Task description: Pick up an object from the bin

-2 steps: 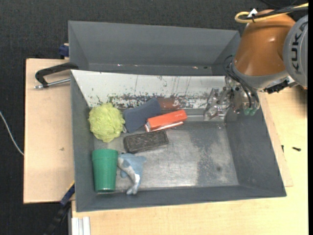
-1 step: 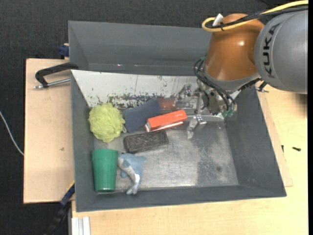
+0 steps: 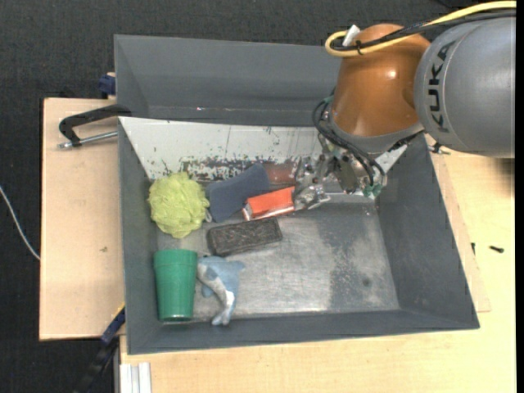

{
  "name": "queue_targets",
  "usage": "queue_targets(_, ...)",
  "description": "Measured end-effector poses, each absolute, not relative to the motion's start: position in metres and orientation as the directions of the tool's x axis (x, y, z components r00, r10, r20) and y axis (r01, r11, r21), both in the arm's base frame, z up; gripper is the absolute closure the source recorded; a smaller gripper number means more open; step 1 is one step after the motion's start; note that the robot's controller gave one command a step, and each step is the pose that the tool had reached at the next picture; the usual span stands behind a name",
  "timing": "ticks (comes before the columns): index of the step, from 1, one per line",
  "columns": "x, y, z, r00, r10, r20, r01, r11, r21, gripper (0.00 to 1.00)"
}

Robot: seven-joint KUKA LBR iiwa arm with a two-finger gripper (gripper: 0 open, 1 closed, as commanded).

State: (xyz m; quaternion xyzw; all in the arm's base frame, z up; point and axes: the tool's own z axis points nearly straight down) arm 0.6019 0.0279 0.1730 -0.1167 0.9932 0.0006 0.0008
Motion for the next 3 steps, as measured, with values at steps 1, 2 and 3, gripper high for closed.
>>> queue_targets(1, 0.602, 0.028, 0.173, -0.973, -0.232, -0.002, -0.232, 0.973, 0.001, 1.00)
queue_targets(2, 0.598, 0.036, 0.206, -0.954, -0.301, -0.001, -0.301, 0.954, 0.001, 1.00)
queue_targets(3, 0.589, 0.020, 0.272, -0.949, -0.315, -0.003, -0.315, 0.949, 0.001, 1.00)
